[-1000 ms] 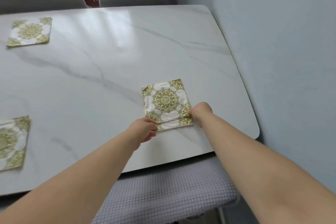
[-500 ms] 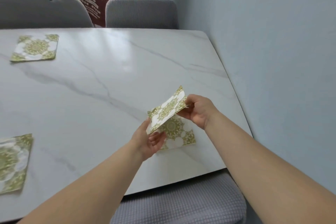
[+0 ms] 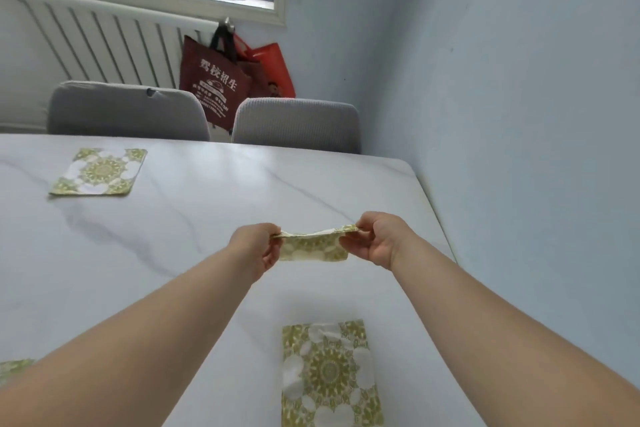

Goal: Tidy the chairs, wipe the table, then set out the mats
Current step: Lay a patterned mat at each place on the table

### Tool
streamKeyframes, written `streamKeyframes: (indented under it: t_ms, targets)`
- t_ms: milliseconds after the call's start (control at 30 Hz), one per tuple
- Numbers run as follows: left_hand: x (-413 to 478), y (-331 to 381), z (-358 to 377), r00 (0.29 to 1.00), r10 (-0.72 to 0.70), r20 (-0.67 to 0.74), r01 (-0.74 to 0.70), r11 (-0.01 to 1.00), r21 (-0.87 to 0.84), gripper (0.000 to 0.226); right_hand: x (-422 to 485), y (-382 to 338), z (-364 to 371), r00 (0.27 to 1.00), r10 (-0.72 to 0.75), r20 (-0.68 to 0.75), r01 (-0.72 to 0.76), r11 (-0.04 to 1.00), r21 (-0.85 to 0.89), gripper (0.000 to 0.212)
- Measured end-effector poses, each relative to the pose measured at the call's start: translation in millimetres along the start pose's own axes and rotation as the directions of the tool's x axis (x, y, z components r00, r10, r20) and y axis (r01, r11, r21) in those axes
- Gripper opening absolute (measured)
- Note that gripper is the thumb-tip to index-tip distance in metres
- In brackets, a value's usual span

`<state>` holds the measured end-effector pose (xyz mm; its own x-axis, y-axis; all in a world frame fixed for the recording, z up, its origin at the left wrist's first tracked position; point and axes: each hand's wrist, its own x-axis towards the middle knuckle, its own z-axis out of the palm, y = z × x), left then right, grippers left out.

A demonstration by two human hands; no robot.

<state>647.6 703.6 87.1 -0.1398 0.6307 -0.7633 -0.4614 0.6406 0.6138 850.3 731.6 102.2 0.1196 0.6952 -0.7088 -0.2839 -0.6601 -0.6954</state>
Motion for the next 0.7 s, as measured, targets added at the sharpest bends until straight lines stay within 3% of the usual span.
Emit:
streamKeyframes:
  t_ms: [133,267,467,600,700]
  targets:
    - [43,60,34,0.992,0.122,-0.027,-0.121,0.992,0.041,0.015,57,-54,35,0.997,-0.055,0.048,0.058,0.997,-0.049,0.005]
    - [91,121,70,0.960,0.277,-0.048,-0.274,0.960,0.056,0.013,120,-109,71,0.971,-0.213,0.109,0.217,0.976,-0.029,0.005]
    - [167,148,102,0.896,0.444,0.005,-0.443,0.895,0.045,0.023,198,-123,86,0.910,-0.396,0.126,0.396,0.918,0.027,0.016]
    - [225,125,99,0.917,0.398,-0.028,-0.397,0.917,0.034,0.029,253,-92,77,0.958,-0.287,0.026,0.288,0.954,-0.090,0.014]
    - [265,96,89,0.939,0.331,-0.089,-0.323,0.942,0.092,0.022,285,-57,69,0.983,-0.179,-0.036,0.161,0.943,-0.292,0.019]
